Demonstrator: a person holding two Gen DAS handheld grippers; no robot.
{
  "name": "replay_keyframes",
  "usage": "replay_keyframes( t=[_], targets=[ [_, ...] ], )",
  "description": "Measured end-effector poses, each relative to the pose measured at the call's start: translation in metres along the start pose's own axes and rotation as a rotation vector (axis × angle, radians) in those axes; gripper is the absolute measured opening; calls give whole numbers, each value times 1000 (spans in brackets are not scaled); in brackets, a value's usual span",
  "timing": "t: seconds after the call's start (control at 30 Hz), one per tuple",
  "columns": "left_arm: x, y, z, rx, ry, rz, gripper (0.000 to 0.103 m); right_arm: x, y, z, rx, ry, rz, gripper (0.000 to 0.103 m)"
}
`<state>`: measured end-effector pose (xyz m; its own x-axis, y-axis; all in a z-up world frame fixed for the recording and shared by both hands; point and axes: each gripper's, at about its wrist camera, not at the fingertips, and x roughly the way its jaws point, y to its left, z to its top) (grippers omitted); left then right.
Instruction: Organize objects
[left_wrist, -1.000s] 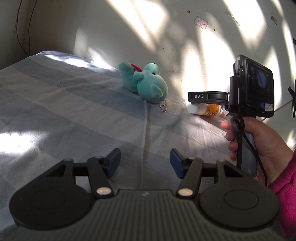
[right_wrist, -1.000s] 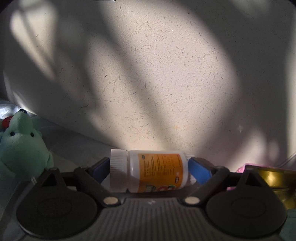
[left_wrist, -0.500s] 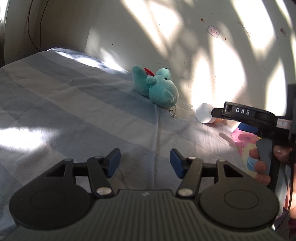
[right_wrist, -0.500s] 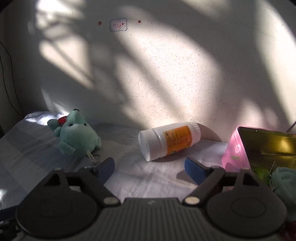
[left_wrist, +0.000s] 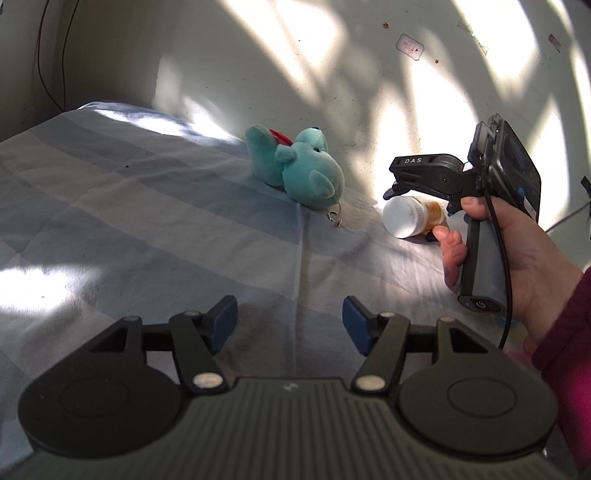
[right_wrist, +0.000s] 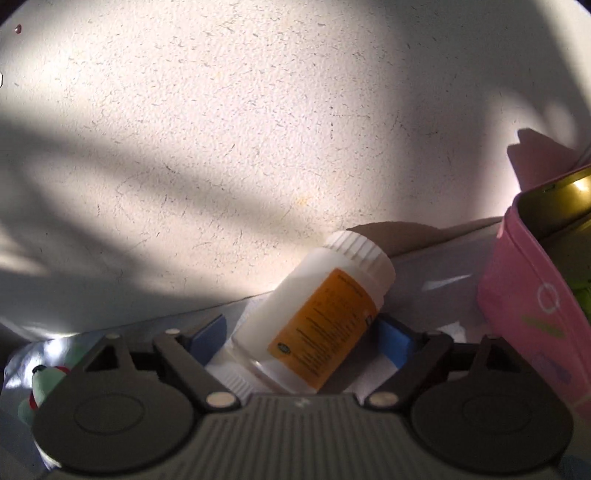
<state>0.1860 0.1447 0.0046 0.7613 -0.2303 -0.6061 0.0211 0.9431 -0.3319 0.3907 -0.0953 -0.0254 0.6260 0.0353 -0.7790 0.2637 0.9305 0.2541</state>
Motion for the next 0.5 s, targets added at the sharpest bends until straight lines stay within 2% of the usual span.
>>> replay_keyframes(
  t=[0.1, 0.17, 0.23, 0.37, 0.5],
  targets=[
    [0, 5, 2, -18, -4, -1, 65, -13, -2, -12, -39, 49, 123, 56],
    [-1, 7, 2, -30, -8, -21, 65, -30, 1, -31, -140, 76, 164, 54],
    [-4, 9, 3, -34, -16, -73, 65, -54, 3, -57, -265, 88, 201, 54],
    [-5, 2, 0, -2, 20, -256, 65, -112, -14, -119, -466, 102, 277, 54],
    [1, -21, -17, 70, 132, -455, 65, -173, -52, -171, -593, 68, 295, 52]
  ],
)
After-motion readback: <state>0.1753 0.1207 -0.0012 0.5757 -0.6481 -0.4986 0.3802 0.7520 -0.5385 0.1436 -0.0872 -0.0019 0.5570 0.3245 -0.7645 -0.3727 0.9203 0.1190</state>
